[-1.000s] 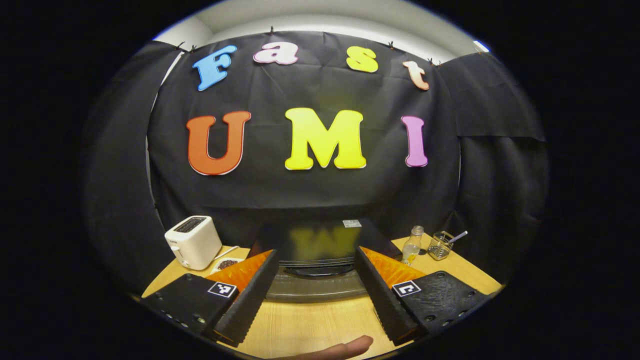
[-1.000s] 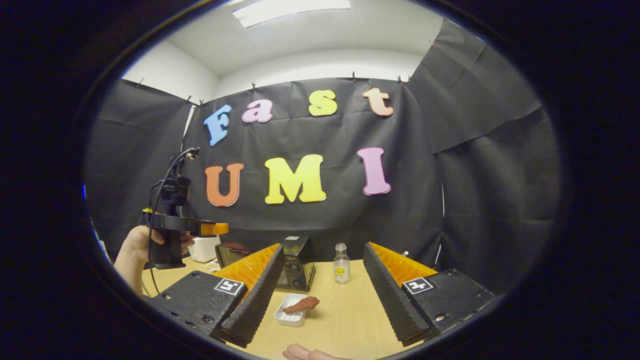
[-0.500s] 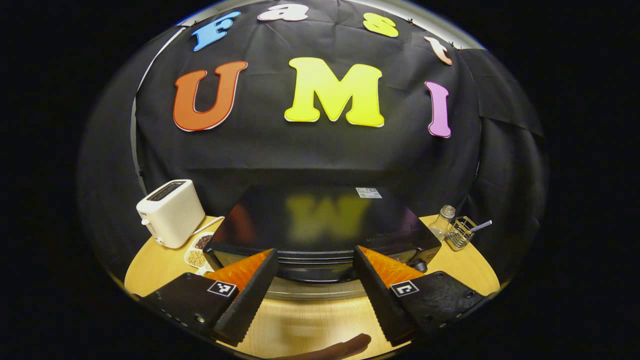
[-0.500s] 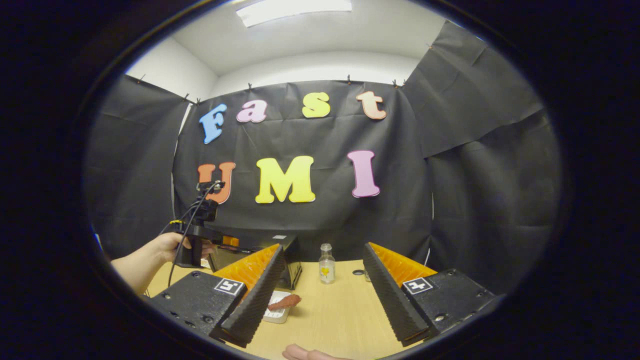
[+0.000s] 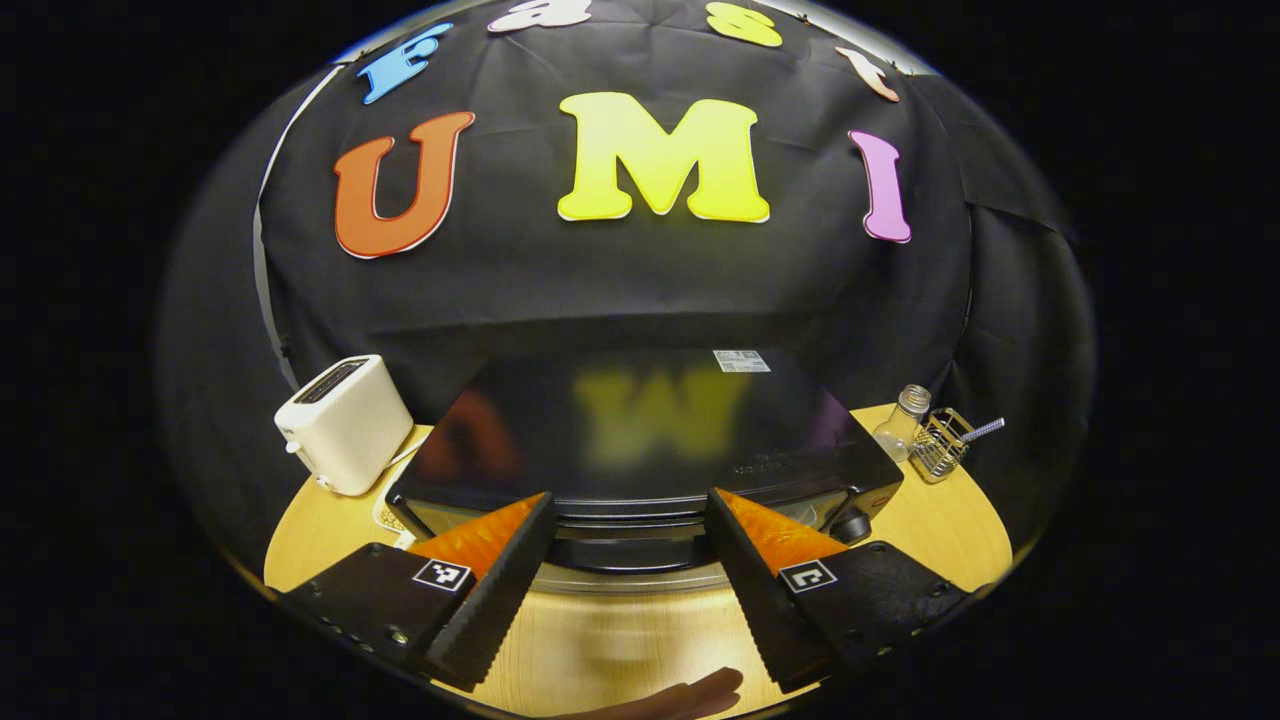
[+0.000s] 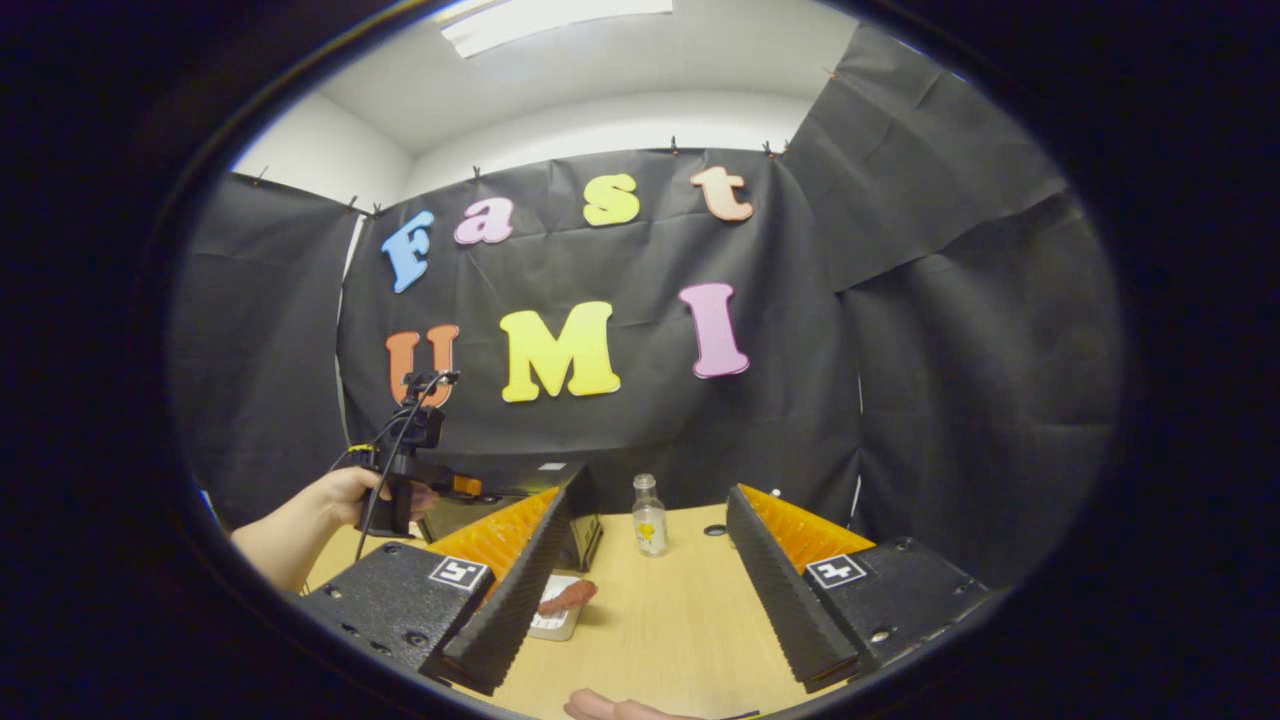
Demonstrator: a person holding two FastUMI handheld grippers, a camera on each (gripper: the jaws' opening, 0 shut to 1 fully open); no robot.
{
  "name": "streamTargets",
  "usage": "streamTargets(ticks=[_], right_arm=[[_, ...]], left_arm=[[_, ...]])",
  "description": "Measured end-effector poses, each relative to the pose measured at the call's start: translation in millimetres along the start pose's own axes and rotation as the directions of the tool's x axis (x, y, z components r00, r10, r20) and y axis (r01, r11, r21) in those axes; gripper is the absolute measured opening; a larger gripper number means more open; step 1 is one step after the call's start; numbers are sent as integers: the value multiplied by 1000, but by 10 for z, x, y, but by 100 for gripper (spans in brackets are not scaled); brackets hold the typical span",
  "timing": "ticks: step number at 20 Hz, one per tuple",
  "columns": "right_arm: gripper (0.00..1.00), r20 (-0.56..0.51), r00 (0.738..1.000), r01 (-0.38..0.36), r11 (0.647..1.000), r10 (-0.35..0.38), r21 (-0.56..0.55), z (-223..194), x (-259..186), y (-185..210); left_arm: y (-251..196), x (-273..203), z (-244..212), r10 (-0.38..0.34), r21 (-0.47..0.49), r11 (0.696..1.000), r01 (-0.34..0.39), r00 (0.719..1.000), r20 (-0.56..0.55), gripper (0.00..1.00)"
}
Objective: Open the electric oven with the left hand, put the food in, and close the electric oven.
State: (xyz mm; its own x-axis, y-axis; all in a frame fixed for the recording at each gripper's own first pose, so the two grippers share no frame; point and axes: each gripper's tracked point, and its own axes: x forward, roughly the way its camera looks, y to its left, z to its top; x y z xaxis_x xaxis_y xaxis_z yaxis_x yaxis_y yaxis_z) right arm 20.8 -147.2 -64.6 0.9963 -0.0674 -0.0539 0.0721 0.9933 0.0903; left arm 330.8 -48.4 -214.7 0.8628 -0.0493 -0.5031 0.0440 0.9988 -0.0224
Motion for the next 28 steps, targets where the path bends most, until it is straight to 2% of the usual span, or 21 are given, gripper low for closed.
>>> streamTargets(ticks=[1,2,11,12,13,14,18,20,21,23,24,28], right_arm=[[96,-3,1000,-2,1000,2,4,-13,-21,7],[100,-8,1000,-5,1000,5,11,-22,-38,18],[100,-13,1000,11,1000,-11,25,-29,-215,29],[96,-16,1000,11,1000,-10,28,-39,-225,39],[96,-20,1000,11,999,-10,33,-56,-237,51],[100,-25,1000,13,999,-12,39,-71,-239,51],[100,-41,999,22,999,-20,50,-142,-289,49],[100,-41,999,35,999,-34,39,-179,-310,28],[96,-33,999,42,999,-41,26,-180,-326,30],[96,-23,999,49,999,-49,1,-194,-375,41],[100,-24,999,46,999,-46,-7,-208,-393,58],[100,-28,999,45,999,-45,-12,-202,-407,74]], left_arm=[[11,-25,-22,0,3,1000,0,1000,1,95],[11,-61,-48,-1,5,1000,1,1000,-1,96],[-25,-464,-421,-1,12,1000,1,1000,3,96],[-38,-501,-476,-1,12,1000,1,1000,2,96],[-40,-528,-524,0,14,1000,0,1000,3,96],[-34,-568,-557,-2,19,1000,1,1000,13,96],[-49,-690,-776,-12,12,1000,12,1000,19,95],[-51,-738,-884,-12,19,1000,11,1000,20,95],[-58,-761,-954,-9,17,1000,9,1000,23,95],[-62,-800,-1073,-2,16,1000,2,1000,29,95],[-65,-813,-1143,0,20,1000,-1,1000,31,95],[-63,-846,-1435,8,-3,1000,-7,1000,29,95]])
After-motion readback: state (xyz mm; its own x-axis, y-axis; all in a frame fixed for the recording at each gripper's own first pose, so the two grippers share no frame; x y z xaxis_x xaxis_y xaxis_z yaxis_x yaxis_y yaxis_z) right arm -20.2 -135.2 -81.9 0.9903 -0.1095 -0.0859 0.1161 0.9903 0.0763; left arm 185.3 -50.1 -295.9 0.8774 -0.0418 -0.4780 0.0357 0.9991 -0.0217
